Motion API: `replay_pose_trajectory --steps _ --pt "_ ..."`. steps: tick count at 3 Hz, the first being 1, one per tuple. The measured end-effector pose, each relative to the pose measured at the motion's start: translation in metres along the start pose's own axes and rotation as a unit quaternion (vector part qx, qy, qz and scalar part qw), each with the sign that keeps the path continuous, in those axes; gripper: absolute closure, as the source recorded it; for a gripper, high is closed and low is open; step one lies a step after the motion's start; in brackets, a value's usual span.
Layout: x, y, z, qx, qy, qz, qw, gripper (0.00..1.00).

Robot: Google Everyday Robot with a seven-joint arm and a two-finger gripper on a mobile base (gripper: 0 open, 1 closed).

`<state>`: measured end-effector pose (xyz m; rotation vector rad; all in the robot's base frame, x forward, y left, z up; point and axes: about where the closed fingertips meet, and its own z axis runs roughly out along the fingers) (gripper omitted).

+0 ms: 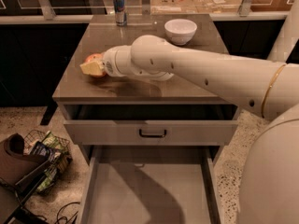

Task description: Pick apple from middle drawer and place on counter

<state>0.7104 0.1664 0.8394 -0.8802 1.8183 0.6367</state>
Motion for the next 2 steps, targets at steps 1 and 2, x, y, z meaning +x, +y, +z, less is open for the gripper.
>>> replay_pose_trajectory --steps 1,2 --pt "-0.0004 0.0018 0.0010 -0.001 0.000 -0.001 1.0000 0.00" --pt "-0.0005 0.0019 0.0010 -0.001 0.000 -0.001 1.0000 0.00"
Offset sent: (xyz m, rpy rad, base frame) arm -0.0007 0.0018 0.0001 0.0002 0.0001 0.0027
